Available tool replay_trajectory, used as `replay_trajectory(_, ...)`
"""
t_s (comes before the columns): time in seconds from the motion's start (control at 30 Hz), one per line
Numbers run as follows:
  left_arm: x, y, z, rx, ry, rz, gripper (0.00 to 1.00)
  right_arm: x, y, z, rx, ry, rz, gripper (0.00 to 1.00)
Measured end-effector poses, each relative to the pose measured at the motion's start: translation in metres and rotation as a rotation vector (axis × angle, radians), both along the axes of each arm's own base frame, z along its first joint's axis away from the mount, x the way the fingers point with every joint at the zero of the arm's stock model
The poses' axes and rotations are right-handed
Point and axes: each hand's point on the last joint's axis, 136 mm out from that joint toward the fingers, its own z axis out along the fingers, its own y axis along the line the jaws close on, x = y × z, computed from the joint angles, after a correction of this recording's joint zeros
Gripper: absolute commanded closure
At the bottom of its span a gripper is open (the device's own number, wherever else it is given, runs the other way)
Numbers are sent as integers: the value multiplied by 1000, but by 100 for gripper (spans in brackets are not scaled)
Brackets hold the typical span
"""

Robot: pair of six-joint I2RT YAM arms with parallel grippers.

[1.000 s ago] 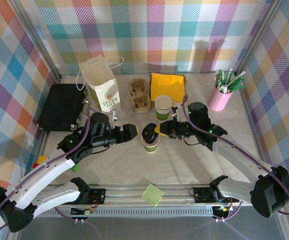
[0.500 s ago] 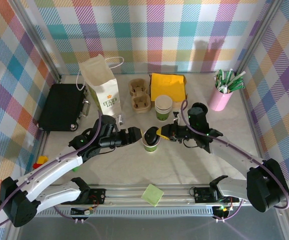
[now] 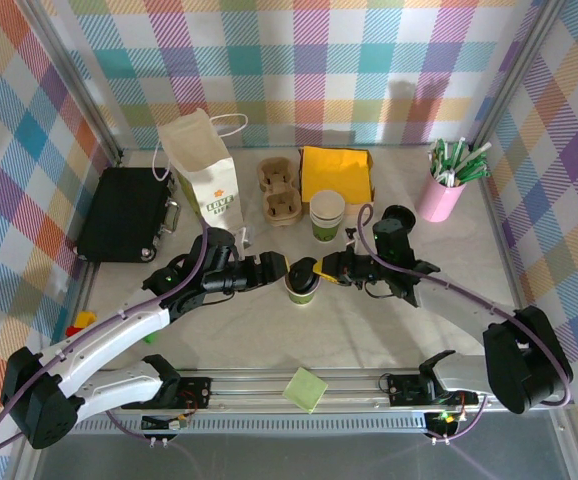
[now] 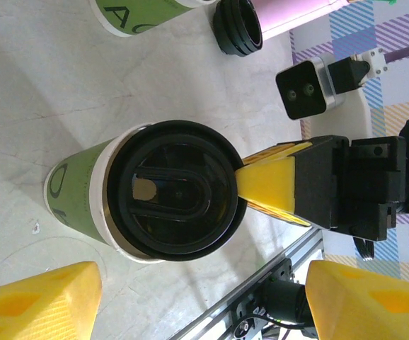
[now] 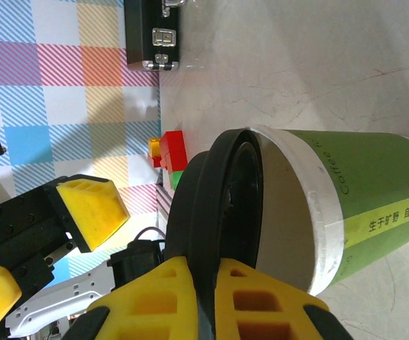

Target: Pack the takeout coffee

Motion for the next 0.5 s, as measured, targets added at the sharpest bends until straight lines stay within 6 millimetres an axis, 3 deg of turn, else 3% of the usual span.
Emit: replay_trajectory(0.5,0,0,0,1,0,0,24,4,0,-12,-45,18,1,74)
